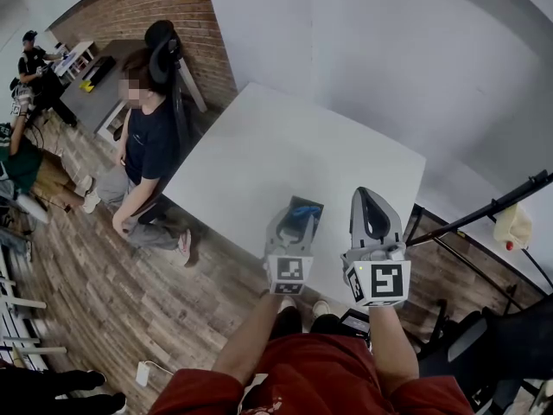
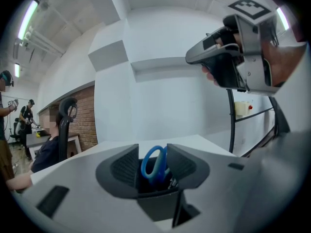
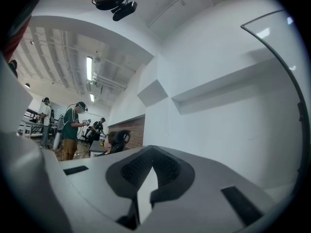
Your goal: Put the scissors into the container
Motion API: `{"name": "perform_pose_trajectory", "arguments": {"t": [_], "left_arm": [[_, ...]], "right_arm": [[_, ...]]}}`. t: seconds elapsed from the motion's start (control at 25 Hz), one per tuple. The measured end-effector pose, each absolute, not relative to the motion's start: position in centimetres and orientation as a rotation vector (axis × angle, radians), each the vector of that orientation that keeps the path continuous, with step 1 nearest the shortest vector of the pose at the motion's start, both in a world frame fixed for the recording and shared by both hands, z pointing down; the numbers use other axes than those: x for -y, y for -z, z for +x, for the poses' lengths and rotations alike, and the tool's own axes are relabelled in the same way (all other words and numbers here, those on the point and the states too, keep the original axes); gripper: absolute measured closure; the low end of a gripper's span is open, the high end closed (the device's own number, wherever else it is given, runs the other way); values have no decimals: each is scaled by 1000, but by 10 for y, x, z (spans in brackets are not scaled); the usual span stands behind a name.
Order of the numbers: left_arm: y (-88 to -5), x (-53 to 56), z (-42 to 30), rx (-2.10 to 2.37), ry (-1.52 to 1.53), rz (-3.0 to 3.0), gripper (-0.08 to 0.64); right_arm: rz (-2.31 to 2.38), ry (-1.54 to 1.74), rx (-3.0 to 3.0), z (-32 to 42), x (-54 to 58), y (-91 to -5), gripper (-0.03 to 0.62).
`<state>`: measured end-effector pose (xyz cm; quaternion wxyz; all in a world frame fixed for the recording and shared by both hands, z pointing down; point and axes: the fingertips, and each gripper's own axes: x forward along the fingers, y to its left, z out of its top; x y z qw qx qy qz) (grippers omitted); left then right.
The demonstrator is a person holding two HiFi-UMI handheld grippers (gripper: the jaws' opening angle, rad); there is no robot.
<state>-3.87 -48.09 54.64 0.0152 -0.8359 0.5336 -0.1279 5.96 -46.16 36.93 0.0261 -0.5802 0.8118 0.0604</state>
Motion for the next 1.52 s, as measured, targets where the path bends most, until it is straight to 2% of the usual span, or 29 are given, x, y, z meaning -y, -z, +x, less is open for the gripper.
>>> {"name": "perform_pose_trajectory", "arguments": {"t": [0.36, 1.0, 1.52], "left_arm": [[-508, 486, -39, -1660, 313, -2555, 393], [-384, 485, -44, -1648, 53, -2438, 394], [-348, 479, -56, -1707, 28, -2411, 394]], "right_arm": [[-1776, -181, -2502, 59, 465, -368, 584], [-1721, -209, -2488, 60, 474, -349, 584], [-1659, -241, -2515, 48, 480, -328, 584]]}}
